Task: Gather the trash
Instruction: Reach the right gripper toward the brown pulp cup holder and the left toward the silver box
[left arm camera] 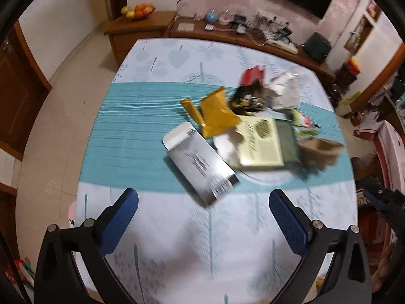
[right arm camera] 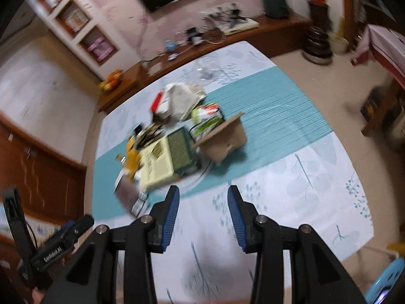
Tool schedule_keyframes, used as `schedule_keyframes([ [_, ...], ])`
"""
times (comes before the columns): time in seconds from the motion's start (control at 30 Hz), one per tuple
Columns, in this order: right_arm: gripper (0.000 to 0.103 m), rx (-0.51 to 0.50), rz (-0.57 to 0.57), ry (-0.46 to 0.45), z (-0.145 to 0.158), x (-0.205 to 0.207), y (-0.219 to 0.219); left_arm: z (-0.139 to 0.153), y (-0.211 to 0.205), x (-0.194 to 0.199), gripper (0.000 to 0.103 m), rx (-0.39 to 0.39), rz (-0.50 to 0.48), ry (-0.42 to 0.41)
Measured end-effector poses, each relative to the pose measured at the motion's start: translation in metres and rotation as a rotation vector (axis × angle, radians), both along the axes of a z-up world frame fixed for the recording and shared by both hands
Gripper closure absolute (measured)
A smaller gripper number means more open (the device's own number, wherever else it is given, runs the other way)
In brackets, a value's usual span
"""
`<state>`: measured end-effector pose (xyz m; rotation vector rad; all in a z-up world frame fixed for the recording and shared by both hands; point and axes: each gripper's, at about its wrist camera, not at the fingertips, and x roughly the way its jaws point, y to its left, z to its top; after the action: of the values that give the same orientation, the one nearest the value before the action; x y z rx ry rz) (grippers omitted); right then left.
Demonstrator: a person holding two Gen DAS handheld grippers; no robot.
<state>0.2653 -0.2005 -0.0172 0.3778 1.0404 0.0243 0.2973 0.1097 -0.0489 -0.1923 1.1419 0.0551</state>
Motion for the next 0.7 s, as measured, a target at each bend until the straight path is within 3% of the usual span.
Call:
schedule_keyframes([
  [0.33,0.063,-0.018,-0.172,0.080,-0.039,0.084,-0.008,-0.068,0.007,0.075,0.001,0.089,0.052,0.134],
  [0.5,0.063,-0.060,-0.193,0.143,-0.062,0.096,-0.005,-0.087,0.006,0.087,0.001,0.168,0.094,0.182],
  [0.7,0.063,-0.044,-0.201,0.211,-0.085,0.091,-0.008,-0.097,0.008,0.087,0.000,0.160,0.088,0.176],
])
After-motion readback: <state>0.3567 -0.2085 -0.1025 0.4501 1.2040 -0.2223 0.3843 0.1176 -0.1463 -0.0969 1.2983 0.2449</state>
